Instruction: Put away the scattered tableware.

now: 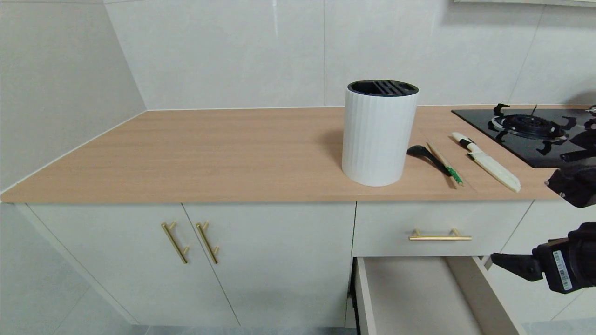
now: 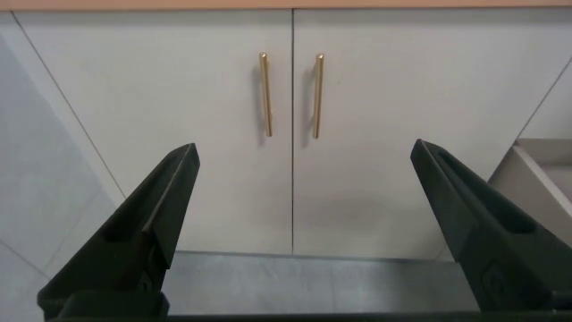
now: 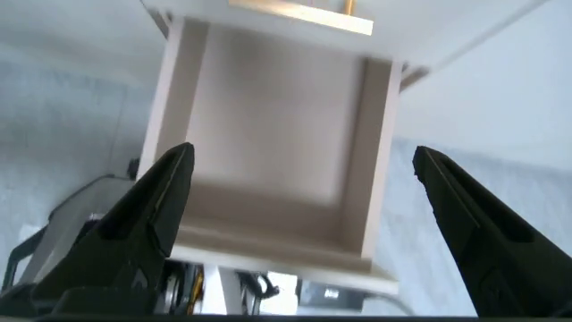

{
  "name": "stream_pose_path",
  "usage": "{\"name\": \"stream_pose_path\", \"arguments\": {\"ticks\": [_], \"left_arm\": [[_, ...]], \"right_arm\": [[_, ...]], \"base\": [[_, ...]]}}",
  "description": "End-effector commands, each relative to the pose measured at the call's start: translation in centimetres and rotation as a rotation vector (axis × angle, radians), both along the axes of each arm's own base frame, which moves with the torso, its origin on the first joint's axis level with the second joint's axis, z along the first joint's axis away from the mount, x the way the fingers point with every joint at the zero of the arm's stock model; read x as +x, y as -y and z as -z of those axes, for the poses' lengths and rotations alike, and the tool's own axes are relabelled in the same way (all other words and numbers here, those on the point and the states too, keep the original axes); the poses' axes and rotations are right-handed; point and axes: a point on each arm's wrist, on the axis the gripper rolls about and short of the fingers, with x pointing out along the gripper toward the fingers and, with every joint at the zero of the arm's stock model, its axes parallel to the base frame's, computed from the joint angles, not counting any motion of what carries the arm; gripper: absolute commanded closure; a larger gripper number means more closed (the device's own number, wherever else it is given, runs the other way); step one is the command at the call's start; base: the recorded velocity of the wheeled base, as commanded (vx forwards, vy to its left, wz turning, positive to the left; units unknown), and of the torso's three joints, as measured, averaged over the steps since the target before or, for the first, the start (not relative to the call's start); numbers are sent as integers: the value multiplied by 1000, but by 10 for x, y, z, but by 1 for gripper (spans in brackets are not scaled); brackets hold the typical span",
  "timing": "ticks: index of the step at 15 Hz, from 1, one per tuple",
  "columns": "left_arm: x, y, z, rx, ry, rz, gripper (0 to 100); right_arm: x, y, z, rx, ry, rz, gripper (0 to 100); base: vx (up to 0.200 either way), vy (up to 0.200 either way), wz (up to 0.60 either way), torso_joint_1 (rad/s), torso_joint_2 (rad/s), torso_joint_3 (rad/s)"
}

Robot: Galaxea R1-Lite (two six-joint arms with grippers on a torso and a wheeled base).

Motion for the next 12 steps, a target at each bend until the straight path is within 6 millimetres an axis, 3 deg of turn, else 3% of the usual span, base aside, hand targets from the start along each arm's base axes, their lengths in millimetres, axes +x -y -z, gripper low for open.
{"name": "stream_pose_path", "arguments": {"ticks": [1,3,5,7,8,12], "left_arm": [[0,0,0,-1,0,-2,0],[0,0,0,1,0,0,0],[0,0,0,-1,0,0,0],[0,0,0,-1,0,0,0],[0,0,0,-1,0,-2,0],[0,0,0,-1,0,-2,0]], "right_arm": [[30,-7,-28,15,74,20,0],[64,-13,-57,21,68,58,0],[93,-21,-69,56,45,97,0],[116,-23,-68,67,26,135,0],[137,-26,-52,74,-29,168,0],[161,-22,-36,62,-68,205,0]], "base": [[0,0,0,27,-85,-51],[0,0,0,0,0,0],[0,0,0,0,0,0],[0,0,0,0,0,0],[0,0,0,0,0,0],[0,0,0,0,0,0]]}}
